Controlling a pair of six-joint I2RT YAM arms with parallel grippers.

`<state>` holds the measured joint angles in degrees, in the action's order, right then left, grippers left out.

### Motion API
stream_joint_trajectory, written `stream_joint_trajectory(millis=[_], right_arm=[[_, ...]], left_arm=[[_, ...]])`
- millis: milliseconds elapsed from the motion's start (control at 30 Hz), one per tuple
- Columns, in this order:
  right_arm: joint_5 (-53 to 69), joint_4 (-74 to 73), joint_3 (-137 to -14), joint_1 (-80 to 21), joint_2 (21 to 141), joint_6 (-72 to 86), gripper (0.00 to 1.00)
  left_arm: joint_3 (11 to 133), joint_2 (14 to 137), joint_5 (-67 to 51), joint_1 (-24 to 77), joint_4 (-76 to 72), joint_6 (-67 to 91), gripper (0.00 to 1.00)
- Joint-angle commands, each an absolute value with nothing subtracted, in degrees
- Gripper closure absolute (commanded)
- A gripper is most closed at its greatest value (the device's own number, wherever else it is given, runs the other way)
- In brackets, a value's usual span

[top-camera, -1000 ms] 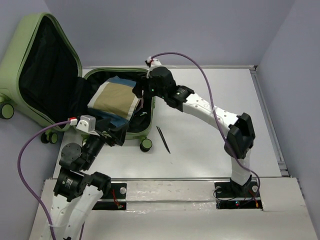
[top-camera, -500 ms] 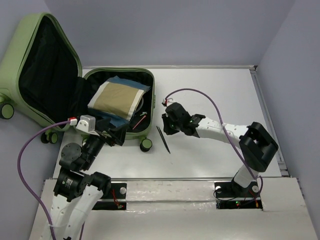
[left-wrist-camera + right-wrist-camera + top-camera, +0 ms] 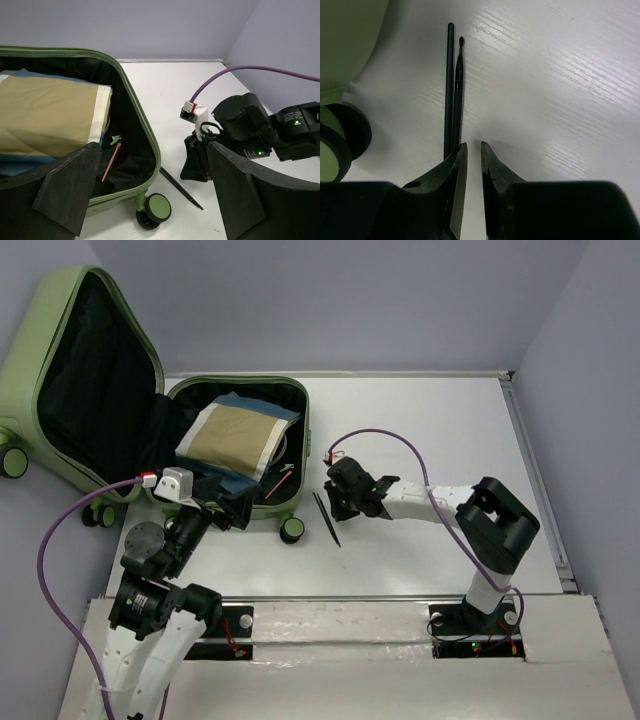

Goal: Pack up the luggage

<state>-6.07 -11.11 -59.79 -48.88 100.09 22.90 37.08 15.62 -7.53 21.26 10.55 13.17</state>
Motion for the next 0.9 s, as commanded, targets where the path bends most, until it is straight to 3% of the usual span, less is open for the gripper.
stream_joint_trajectory(millis=[0, 867], right_arm=[[-6.77, -8.7, -63.37, -49.75, 102.74, 22.94, 0.77], [-13.71, -14.41, -68.38, -52.38, 107.67, 22.41, 0.77]], left_arm=[[37.27, 16.26, -8.44, 20.92, 7.91, 13.01, 0.01], [37.09, 15.73, -8.61, 20.83, 7.82, 12.92, 0.01]])
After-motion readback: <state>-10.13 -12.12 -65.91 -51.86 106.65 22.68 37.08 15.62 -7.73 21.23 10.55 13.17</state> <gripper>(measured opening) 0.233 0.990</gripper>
